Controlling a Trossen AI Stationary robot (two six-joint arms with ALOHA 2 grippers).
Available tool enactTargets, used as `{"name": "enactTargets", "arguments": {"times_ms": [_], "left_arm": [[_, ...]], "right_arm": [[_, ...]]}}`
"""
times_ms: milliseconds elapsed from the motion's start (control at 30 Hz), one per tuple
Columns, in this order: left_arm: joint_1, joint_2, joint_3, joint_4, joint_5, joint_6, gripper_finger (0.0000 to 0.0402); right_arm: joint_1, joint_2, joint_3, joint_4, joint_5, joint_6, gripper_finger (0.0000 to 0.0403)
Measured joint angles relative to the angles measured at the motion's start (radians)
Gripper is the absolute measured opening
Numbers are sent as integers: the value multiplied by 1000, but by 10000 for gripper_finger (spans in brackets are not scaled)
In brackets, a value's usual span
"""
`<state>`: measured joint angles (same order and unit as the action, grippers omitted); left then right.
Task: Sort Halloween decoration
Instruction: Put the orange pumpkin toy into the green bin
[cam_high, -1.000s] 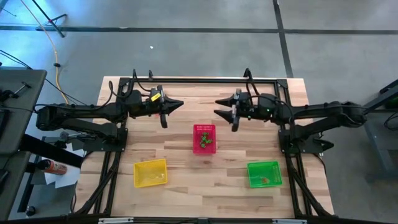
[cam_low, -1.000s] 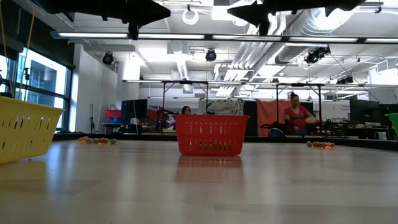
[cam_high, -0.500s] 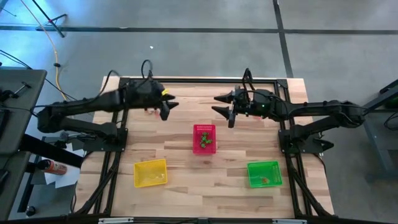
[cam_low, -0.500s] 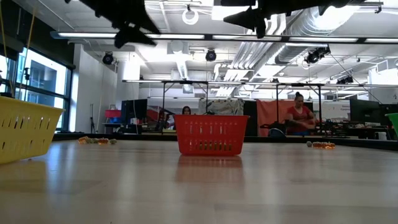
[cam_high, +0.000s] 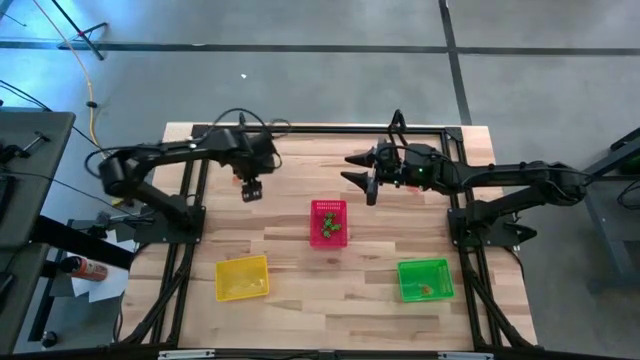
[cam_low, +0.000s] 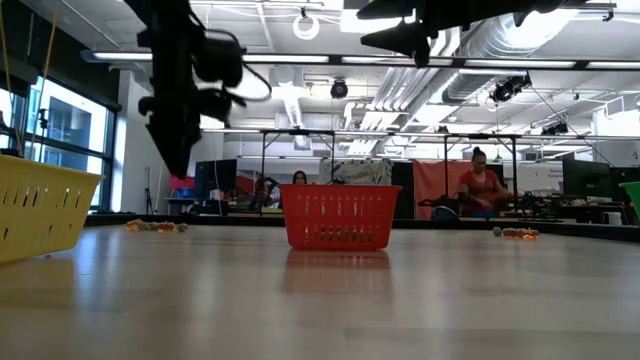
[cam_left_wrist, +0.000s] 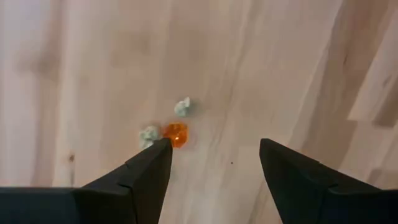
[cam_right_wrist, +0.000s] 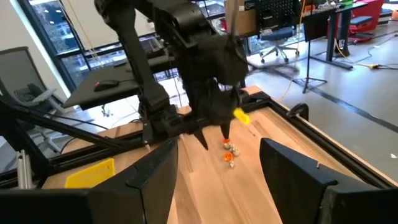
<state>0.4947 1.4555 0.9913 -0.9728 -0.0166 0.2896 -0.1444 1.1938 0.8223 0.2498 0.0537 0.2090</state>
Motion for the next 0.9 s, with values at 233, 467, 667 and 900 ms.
{"name": "enactTargets", "arguments": {"times_ms": [233,467,667,900], "left_arm": [[5,123,-6,13,20,172,230],[31,130,-78,109,17,402,222],[27,131,-135,106,-54,625,218],[31,130,-145,211,-97,683,218]], "right_arm": [[0,0,0,-48,17,63,222],[0,0,0,-93,49,62,222],[0,0,0,-110,111,63,222],[0,0,0,-111,134,63,222]]}}
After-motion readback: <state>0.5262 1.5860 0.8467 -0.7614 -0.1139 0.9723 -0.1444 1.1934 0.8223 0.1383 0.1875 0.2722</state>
